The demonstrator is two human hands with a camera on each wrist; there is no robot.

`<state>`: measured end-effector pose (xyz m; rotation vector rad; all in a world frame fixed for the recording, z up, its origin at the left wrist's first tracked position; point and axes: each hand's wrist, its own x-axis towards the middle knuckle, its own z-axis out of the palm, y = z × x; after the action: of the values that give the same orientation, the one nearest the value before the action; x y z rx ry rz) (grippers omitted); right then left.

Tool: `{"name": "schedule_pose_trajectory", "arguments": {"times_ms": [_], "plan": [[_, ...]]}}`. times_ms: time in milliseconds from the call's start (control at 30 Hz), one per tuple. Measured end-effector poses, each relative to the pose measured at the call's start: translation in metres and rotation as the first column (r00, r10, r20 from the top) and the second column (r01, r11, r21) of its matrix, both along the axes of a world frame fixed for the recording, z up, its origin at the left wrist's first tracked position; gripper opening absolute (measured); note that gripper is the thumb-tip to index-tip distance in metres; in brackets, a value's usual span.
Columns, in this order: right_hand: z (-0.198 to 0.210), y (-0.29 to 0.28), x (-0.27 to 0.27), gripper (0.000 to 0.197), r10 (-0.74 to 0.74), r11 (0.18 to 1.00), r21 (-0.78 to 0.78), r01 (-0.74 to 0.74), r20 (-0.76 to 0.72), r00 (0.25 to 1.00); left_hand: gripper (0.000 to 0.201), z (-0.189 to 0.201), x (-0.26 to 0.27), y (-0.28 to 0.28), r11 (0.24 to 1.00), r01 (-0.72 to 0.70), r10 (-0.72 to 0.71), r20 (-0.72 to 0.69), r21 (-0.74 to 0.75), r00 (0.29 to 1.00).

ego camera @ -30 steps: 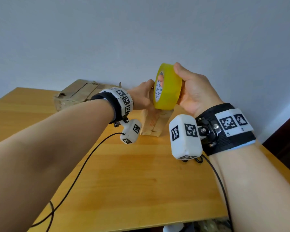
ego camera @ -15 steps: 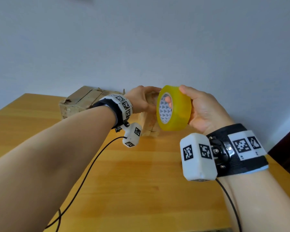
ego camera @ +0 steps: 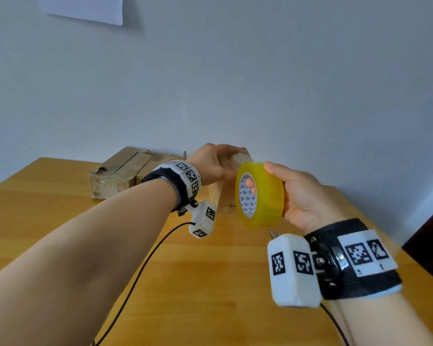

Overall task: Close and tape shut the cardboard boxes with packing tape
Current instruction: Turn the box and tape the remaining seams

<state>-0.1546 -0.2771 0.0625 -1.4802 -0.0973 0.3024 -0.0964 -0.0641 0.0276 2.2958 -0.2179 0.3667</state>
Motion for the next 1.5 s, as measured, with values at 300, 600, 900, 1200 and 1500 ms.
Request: {"name": "schedule_pose_trajectory", "arguments": {"times_ms": [300,600,900,1200,1500], "plan": [[-0.012,0.003,0.001,0.03,0.031,0.999,-0.015,-0.032,-0.029,0.999,0.078,-0.006,-0.003,-0.003,0.975,0.03,-0.037,-0.029,-0.22,0.999],[-0.024,0.0,0.007,0.033,0.058,0.998,-0.003,-0.058,-0.077,0.995,0.058,-0.002,0.001,-0.007,0.926,0.027,-0.08,-0.125,-0.376,0.989],[-0.026,-0.002,0.016,0.037,0.093,0.996,-0.004,-0.093,-0.04,0.995,0.059,0.003,0.008,-0.01,0.938,0.035,-0.051,-0.038,-0.344,0.998],[-0.032,-0.007,0.025,0.035,0.085,0.996,-0.009,-0.086,-0.059,0.995,0.052,-0.001,0.019,-0.014,0.986,0.017,-0.045,-0.166,-0.166,0.985],[-0.004,-0.008,0.033,0.035,-0.016,0.997,0.082,0.018,-0.029,0.999,0.048,0.005,0.015,-0.009,0.978,0.084,-0.142,-0.318,-0.191,0.937]]}}
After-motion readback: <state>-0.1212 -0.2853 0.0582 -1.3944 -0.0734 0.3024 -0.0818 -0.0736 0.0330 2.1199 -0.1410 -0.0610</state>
